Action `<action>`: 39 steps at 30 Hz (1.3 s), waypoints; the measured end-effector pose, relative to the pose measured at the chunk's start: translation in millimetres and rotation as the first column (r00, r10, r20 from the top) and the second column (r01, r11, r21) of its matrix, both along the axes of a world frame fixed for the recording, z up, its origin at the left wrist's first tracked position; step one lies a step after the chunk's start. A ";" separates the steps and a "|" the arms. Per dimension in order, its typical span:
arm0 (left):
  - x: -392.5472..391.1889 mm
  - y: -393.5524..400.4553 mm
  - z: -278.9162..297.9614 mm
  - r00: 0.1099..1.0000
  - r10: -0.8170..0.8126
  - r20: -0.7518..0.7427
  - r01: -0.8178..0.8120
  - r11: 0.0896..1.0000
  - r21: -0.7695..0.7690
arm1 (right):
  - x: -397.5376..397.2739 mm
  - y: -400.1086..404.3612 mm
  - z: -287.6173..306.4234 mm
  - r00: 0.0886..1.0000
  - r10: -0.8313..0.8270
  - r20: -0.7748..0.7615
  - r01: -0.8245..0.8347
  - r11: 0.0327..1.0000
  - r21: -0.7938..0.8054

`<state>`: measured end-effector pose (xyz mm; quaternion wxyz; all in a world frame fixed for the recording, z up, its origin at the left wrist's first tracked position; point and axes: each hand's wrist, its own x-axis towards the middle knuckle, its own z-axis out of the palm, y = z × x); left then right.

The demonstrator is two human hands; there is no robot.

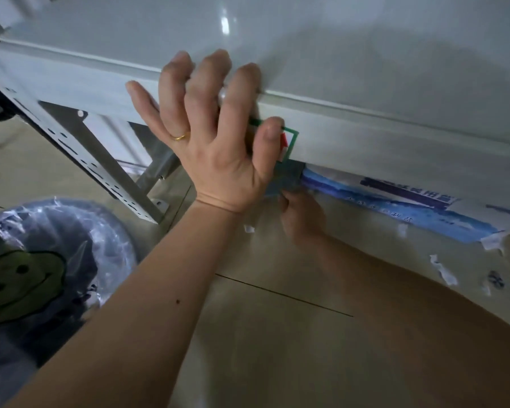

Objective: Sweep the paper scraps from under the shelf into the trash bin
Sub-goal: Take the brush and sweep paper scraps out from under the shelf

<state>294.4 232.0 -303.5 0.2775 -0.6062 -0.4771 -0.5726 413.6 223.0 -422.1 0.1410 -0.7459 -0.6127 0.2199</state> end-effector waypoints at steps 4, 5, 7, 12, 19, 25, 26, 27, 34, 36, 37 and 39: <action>1.9 4.9 -1.1 1.000 -0.003 0.028 0.003 1.000 0.024 | -16.4 28.7 -2.2 0.998 -0.049 -0.045 0.048 0.999 -0.019; 1.8 5.5 -1.6 1.000 -0.007 0.031 0.006 1.000 0.027 | -19.7 34.1 -3.1 0.996 -0.063 -0.066 0.060 0.997 -0.050; 2.2 5.8 -2.4 1.000 -0.008 0.030 0.007 0.999 0.031 | -23.9 41.1 -5.4 0.993 -0.088 -0.085 0.075 0.986 -0.147; 4.9 4.2 -1.1 0.999 -0.023 0.042 0.022 1.000 0.021 | -19.6 23.2 -2.2 0.990 0.118 0.079 -0.086 0.941 -0.327; 2.0 -3.7 2.7 0.999 -0.037 0.017 0.038 0.999 -0.037 | 10.2 -51.6 17.4 0.933 0.317 0.168 -0.219 0.873 -0.436; 2.5 -10.0 5.0 0.999 -0.043 0.024 0.044 0.996 -0.077 | 28.9 -69.3 44.1 0.948 0.249 0.198 -0.187 0.940 -0.286; 2.8 -10.0 4.7 0.999 -0.041 0.028 0.043 0.996 -0.080 | 28.3 -63.0 45.6 0.952 0.234 0.196 -0.179 0.948 -0.261; 3.2 -10.0 4.4 0.999 -0.041 0.032 0.044 0.996 -0.081 | 27.2 -55.3 45.3 0.953 0.226 0.202 -0.175 0.955 -0.241; 5.1 -2.4 -0.1 0.999 -0.010 0.037 0.012 0.999 -0.047 | 9.7 6.3 21.5 0.989 0.059 0.132 -0.045 0.993 -0.109; 5.0 1.1 -1.0 0.999 -0.009 0.037 0.010 1.000 -0.022 | 4.6 21.7 13.1 0.994 0.020 0.108 -0.008 0.993 -0.116; 4.8 2.5 -0.9 0.999 -0.007 0.034 0.008 1.000 -0.012 | 2.8 27.6 9.3 0.995 0.008 0.096 0.004 0.992 -0.129; 5.0 4.4 -0.5 1.000 -0.009 0.029 0.009 1.000 -0.004 | 2.1 34.3 3.6 0.996 0.001 0.091 0.015 0.984 -0.176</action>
